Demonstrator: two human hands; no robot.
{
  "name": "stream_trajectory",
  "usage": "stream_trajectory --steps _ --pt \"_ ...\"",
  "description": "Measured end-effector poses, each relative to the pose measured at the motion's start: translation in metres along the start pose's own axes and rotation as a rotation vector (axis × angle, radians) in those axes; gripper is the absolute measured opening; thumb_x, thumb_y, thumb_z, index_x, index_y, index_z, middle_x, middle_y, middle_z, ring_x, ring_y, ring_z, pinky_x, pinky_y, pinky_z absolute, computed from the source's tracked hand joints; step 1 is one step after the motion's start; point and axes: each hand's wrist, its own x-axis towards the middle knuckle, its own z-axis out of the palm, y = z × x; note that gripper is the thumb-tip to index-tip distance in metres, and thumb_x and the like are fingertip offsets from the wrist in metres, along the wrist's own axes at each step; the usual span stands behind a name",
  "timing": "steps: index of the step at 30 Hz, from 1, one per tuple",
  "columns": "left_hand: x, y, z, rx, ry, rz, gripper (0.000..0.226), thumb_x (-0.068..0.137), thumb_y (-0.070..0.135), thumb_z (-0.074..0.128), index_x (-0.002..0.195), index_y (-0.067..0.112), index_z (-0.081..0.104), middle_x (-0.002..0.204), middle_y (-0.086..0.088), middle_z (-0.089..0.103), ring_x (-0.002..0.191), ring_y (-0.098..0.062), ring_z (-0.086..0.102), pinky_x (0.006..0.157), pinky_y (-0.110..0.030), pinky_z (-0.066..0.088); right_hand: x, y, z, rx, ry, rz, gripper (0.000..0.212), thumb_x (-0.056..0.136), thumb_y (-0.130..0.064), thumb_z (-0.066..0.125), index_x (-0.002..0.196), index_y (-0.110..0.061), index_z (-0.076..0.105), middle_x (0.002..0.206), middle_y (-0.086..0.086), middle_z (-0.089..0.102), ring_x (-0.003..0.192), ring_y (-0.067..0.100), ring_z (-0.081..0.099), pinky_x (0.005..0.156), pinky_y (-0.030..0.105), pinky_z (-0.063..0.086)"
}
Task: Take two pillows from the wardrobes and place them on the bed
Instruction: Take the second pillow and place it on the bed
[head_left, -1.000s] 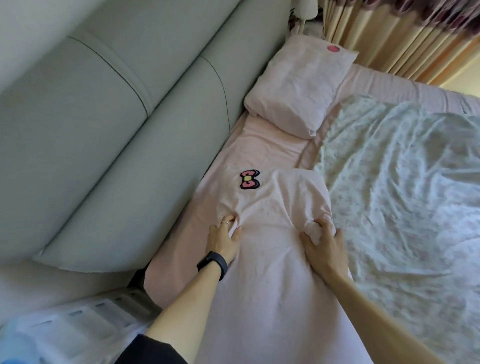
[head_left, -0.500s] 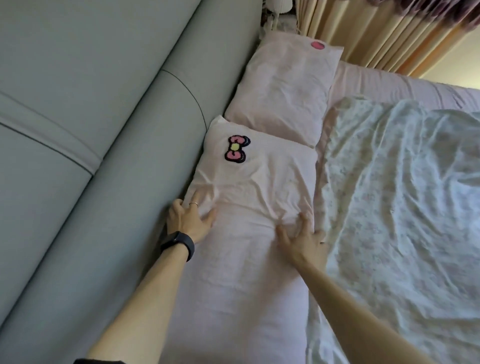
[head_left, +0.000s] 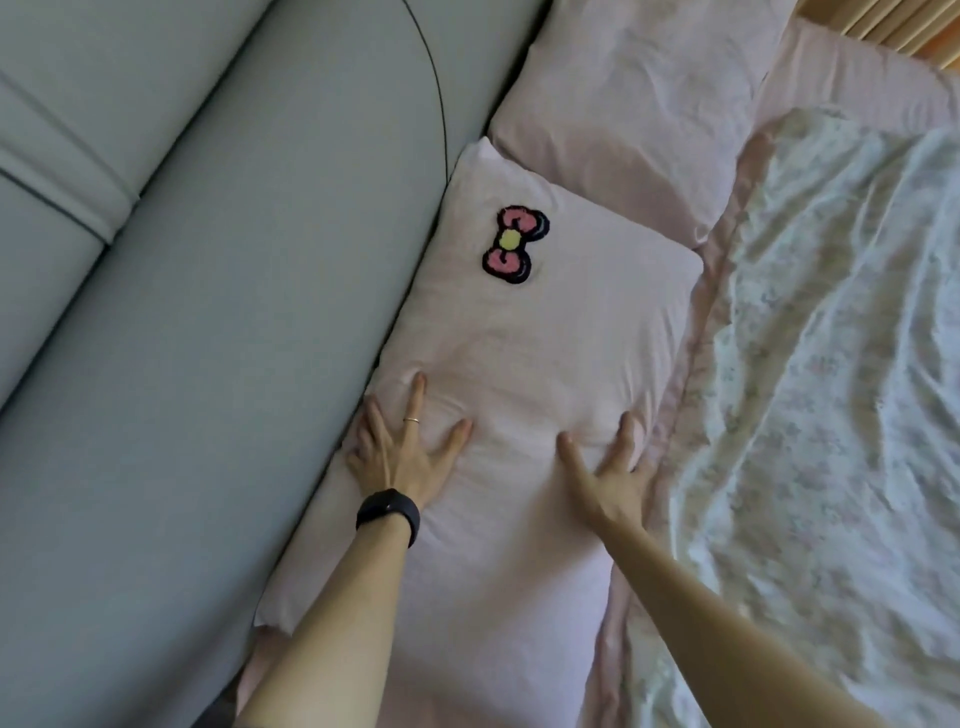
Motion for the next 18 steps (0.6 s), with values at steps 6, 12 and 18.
stream_trajectory --steps 6,12,18 --pt "0.015 -0.011 -0.031 -0.129 -0.025 -0.098 0.099 0.070 0.094 0.032 0.154 0.044 0.015 0.118 -0.024 0.057 0.110 -0.041 0.056 0.096 -0.045 0.044 -0.012 -0.014 -0.031 0.090 -0.038 -0.144 0.085 0.084 -0.051 0.072 0.151 -0.037 0.022 0.156 0.001 0.032 0.135 0.031 0.042 0.110 0.042 0.035" --pt "-0.019 -0.032 -0.025 0.027 0.118 -0.001 0.092 0.074 0.089 0.038 0.152 0.041 0.027 0.111 -0.020 0.058 0.100 -0.038 0.054 0.089 -0.045 0.044 -0.049 0.019 -0.033 0.006 -0.019 -0.127 0.088 0.077 -0.064 0.070 0.148 -0.044 0.021 0.151 0.007 0.033 0.133 0.034 0.042 0.111 0.045 0.037" --pt "-0.052 -0.020 0.001 0.017 0.278 0.287 0.074 0.090 0.069 0.036 0.155 0.036 0.026 0.161 -0.016 0.022 0.144 -0.042 0.027 0.110 -0.064 0.023 -0.048 0.023 -0.023 -0.351 0.113 -0.336 0.087 0.085 -0.076 0.047 0.155 -0.046 0.005 0.166 0.004 -0.014 0.153 0.033 -0.009 0.120 0.061 0.003"
